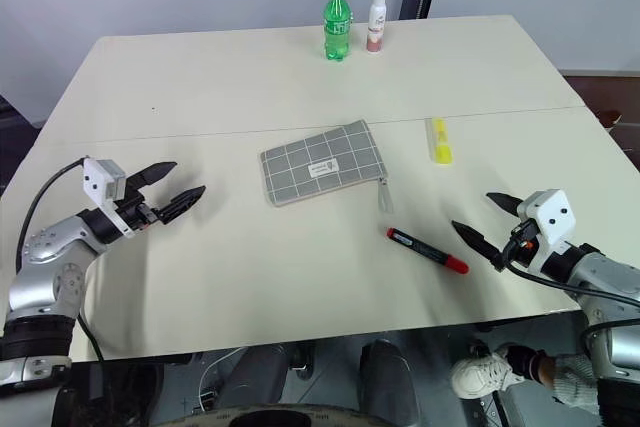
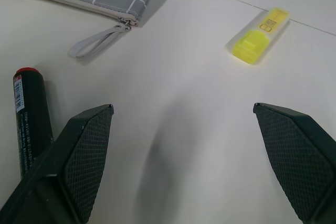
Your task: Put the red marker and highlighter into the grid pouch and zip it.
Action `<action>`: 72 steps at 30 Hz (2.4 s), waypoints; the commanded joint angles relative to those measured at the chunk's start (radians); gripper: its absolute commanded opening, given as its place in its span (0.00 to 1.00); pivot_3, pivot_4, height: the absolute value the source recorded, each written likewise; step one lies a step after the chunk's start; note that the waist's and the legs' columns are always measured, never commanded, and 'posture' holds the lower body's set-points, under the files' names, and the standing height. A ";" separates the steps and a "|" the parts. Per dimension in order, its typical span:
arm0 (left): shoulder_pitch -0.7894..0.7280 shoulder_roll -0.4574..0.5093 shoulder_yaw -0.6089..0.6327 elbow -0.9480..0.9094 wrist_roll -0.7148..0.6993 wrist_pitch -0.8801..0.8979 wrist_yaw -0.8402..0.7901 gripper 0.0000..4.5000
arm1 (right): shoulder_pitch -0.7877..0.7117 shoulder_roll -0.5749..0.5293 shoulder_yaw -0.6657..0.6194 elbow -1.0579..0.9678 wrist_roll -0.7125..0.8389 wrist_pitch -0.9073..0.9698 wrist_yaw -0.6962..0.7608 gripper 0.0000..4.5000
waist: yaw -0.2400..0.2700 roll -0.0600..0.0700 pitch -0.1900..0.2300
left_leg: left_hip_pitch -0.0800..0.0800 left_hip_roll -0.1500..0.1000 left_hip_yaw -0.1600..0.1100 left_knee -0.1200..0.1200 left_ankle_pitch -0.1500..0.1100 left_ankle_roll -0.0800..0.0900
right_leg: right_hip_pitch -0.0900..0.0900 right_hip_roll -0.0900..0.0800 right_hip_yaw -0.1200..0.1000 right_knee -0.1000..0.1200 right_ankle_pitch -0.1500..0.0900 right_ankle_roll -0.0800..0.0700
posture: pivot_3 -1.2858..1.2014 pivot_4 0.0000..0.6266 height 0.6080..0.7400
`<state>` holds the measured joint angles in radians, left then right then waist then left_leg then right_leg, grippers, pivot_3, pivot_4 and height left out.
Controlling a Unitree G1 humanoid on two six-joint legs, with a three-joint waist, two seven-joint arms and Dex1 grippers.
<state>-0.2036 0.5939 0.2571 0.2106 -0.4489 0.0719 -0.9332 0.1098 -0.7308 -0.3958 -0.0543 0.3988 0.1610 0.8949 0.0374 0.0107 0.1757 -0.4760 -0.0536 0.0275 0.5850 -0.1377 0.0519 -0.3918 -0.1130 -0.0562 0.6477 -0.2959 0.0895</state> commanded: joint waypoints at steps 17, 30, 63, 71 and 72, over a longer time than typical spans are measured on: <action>-0.042 0.008 0.000 0.042 0.037 -0.142 -0.082 1.00 | -0.009 -0.004 -0.011 -0.021 0.003 -0.017 -0.009 0.98 | 0.000 0.000 0.000 | 0.000 0.000 0.001 -0.001 0.000 0.000 | -0.001 -0.001 0.000 0.000 0.000 0.000 | 0.52 0.24 1.00; -0.025 0.007 -0.006 0.035 0.046 -0.197 -0.098 1.00 | -0.021 -0.002 -0.002 -0.029 0.006 -0.006 -0.016 0.98 | 0.001 0.000 0.000 | 0.000 0.000 0.001 -0.001 0.000 0.000 | -0.001 -0.001 0.000 0.000 0.000 0.000 | 0.52 0.24 1.00; -0.369 0.025 -0.291 0.624 0.610 -1.112 0.150 1.00 | -0.741 0.329 0.571 0.429 -0.444 -0.104 -0.365 0.01 | -0.023 -0.002 -0.001 | 0.001 -0.003 0.004 -0.003 0.001 -0.001 | -0.004 -0.004 -0.006 0.001 0.013 0.014 | 0.52 0.24 1.00; -0.448 0.046 -0.390 0.775 0.780 -1.248 0.318 1.00 | -0.787 0.315 0.638 0.605 -0.546 -0.198 -0.338 0.01 | -0.028 -0.002 -0.001 | 0.003 -0.002 0.007 -0.005 0.001 -0.001 | -0.005 -0.003 -0.006 0.004 0.015 0.018 | 0.52 0.24 1.00; -0.460 0.043 -0.399 0.786 0.800 -1.251 0.347 1.00 | -0.782 0.320 0.632 0.600 -0.540 -0.198 -0.336 0.01 | -0.027 -0.002 -0.001 | 0.004 -0.002 0.007 -0.005 0.002 -0.002 | -0.004 -0.003 -0.006 0.005 0.015 0.018 | 0.52 0.24 1.00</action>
<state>-0.6420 0.6302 -0.1287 0.9847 0.3163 -1.1609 -0.6345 -0.6743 -0.4126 0.2401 0.5531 -0.1391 -0.0265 0.5514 0.0104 0.0088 0.1751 -0.4709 -0.0555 0.0345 0.5803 -0.1360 0.0502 -0.3951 -0.1156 -0.0623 0.6527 -0.2811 0.1077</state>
